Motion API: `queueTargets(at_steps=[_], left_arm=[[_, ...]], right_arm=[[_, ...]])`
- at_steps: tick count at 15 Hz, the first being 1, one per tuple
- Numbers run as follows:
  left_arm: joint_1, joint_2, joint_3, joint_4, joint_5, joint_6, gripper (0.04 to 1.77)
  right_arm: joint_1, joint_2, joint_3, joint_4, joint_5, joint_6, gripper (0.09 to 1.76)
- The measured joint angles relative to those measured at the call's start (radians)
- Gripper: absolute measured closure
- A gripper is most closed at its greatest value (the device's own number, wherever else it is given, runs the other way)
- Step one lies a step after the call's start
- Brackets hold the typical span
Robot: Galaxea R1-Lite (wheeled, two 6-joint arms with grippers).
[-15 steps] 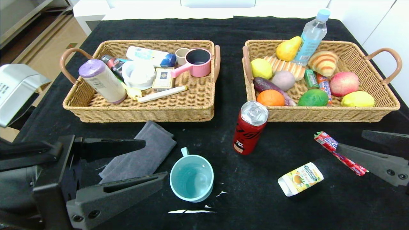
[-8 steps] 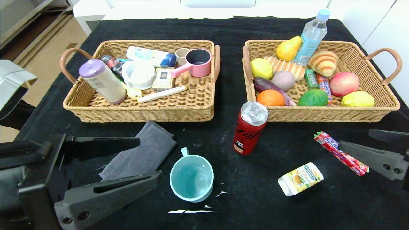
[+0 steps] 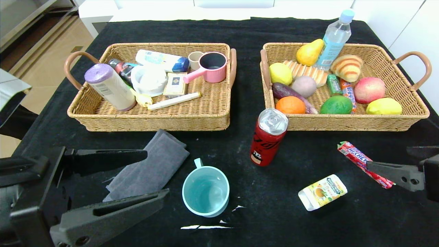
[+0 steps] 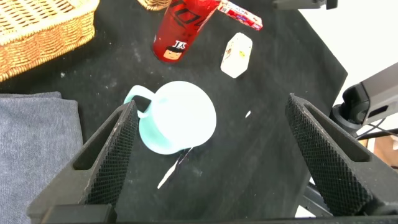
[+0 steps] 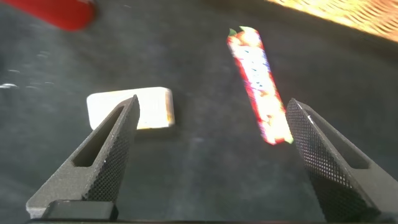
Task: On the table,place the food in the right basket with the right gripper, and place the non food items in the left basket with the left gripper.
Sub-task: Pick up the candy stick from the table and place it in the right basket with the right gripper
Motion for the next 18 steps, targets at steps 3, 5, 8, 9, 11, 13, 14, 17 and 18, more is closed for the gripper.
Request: queueTargets(at_steps=[3,5,8,9,11,13,14,17,18], left_arm=[[0.0,-0.013,-0.002,0.004,0.0,0.003,0.09],[0.0,-0.023,-0.002,0.008,0.0,0.011,0.09],[-0.002,-0.033,-0.002,0.01,0.0,0.013,0.09],[-0.002,-0.035,-0.002,0.01,0.0,0.013,0.09],[-0.002,-0.036,-0.001,0.01,0.0,0.013,0.09],[-0.002,-0.037,0.0,0.01,0.0,0.013,0.09],[-0.002,-0.038,0.0,0.01,0.0,0.013,0.09],[-0.024,-0.045,0.0,0.011,0.001,0.019,0.09],[-0.03,-0.05,0.0,0.011,0.004,0.019,0.09]], right_arm=[[-0.043,0.049,-0.049,0.04,-0.003,-0.019,0.14],[-0.078,0.09,-0.056,0.04,-0.003,-0.026,0.14],[-0.144,0.164,-0.064,0.033,-0.003,-0.04,0.14],[-0.163,0.189,-0.076,0.031,-0.003,-0.041,0.14],[-0.181,0.23,-0.097,0.03,-0.003,-0.042,0.14],[-0.186,0.26,-0.105,0.03,-0.004,-0.042,0.14],[-0.189,0.272,-0.106,0.029,-0.004,-0.041,0.14],[-0.208,0.305,-0.104,-0.007,-0.014,-0.038,0.14],[-0.219,0.317,-0.103,-0.011,-0.02,-0.038,0.14]])
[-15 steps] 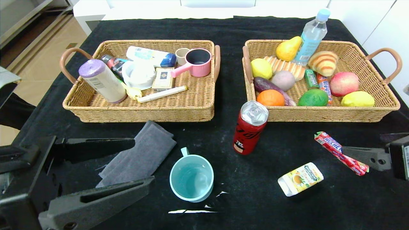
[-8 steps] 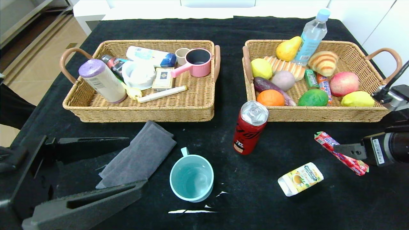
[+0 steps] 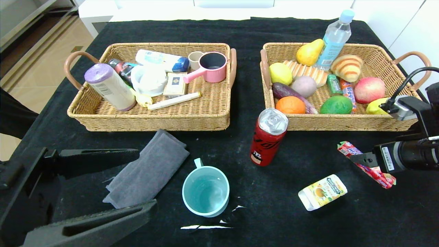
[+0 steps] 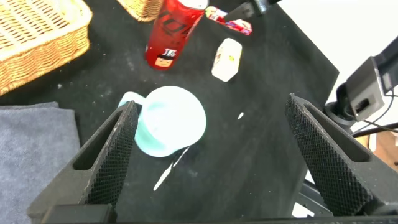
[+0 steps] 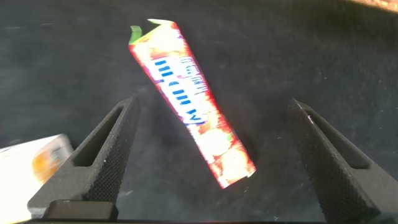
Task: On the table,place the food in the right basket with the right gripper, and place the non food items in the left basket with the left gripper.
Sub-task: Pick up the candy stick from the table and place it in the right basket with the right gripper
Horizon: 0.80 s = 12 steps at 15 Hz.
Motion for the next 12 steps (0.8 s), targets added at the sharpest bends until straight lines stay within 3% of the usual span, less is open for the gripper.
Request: queueTargets(at_steps=[12], left_arm=[[-0.007,-0.007,0.001,-0.001,0.004,0.005,0.09]], right_arm=[[-0.002,0.056,0.01,-0.02,-0.003,0.003,0.14]])
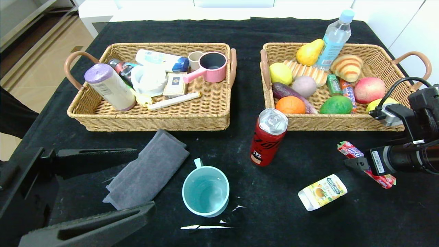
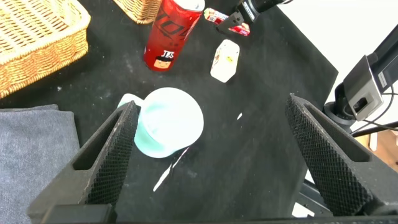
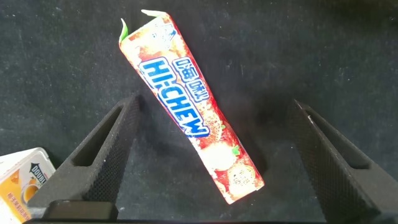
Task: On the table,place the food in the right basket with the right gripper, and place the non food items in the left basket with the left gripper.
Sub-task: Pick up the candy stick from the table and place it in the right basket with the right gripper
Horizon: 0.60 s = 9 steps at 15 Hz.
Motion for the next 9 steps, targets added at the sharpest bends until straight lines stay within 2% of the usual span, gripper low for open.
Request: queueTargets(at_steps=[4,7,9], left_arm=[[0.0,-0.003,-0.001,0.0,0.0,0.0,0.09],[0.0,-0.003,-0.001,0.0,0.0,0.0,0.09],[0.0,-0.003,0.0,0.001,0.0,0.0,0.09]], right_arm=[[0.002,0.001,0.003,0.0,-0.001,0.0,0.14],[0.007,0.002,0.009,0.0,0.0,0.001,0.64],[0.007,0.002,0.013,0.0,0.0,0.001,0.89]])
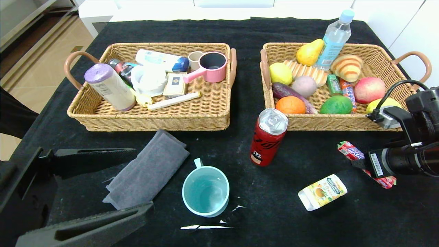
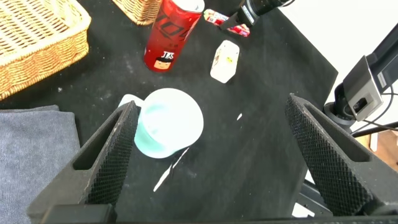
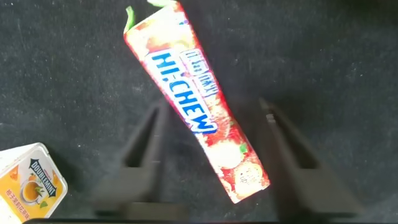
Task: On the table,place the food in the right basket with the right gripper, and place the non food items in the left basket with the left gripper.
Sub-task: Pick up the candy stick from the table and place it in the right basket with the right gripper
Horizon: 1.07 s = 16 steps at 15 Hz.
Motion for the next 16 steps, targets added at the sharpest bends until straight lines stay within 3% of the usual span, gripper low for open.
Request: queueTargets(at_steps=[2,3,4,16], left_arm=[[0.0,0.0,0.001,0.0,0.0,0.0,0.09],[0.0,0.001,0.002,0.0,0.001,0.001,0.09],[0.0,0.001,0.003,0.001,0.002,0.001,0.09],[0.0,0.006,0.012,-0.004,0.006,0.002,0.09]], right_arm=[[0.0,0.0,0.005,-0.001,0.0,-0.001,1.08],[0.0,0.0,0.007,0.0,0.0,-0.001,1.41],[0.0,0.0,0.009,-0.001,-0.001,-0.002,1.49],[0.002,-0.007,0.025,0.001,0.006,-0.003,1.49]])
